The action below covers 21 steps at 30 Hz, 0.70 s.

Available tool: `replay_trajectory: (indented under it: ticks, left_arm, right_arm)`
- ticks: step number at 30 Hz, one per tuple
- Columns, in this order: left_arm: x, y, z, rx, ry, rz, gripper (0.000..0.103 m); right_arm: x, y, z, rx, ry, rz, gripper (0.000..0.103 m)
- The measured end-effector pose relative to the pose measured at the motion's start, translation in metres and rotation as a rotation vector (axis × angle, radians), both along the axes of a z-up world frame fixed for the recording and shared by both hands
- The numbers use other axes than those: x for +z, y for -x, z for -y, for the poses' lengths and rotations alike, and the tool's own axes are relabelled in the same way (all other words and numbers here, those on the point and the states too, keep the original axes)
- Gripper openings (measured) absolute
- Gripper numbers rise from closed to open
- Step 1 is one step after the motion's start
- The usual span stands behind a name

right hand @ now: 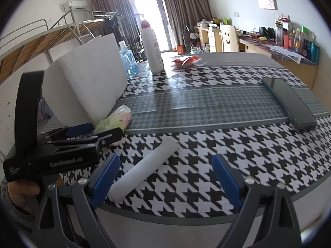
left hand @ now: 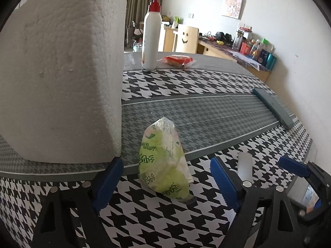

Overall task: Organize soft objects
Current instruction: 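Grasp the green packet with the left tool while the right tool grasps the white foam roll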

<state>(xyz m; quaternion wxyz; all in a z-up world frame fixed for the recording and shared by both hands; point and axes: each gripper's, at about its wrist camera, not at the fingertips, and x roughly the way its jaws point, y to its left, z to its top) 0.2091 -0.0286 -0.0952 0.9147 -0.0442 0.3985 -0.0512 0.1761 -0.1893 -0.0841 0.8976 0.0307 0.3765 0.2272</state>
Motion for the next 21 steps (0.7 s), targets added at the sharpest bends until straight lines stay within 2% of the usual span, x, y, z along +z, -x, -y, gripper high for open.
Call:
replay_trajectory:
  ticks: [6, 13, 15, 21]
  left_arm:
    - [-0.004, -0.007, 0.004, -0.007, -0.016, -0.044, 0.073]
    - [-0.006, -0.009, 0.006, 0.002, -0.041, -0.045, 0.064]
    - [-0.006, -0.009, 0.005, 0.011, -0.046, -0.044, 0.053]
    - [-0.006, -0.007, 0.002, 0.017, -0.056, -0.043, 0.039]
  right_arm:
    - [-0.002, 0.004, -0.005, 0.005, 0.0, -0.009, 0.093]
    - [-0.004, 0.006, -0.01, 0.012, -0.003, -0.017, 0.093]
    - [-0.005, 0.007, -0.012, 0.016, -0.004, -0.023, 0.093]
    - [-0.006, 0.008, -0.018, 0.025, -0.002, -0.034, 0.093]
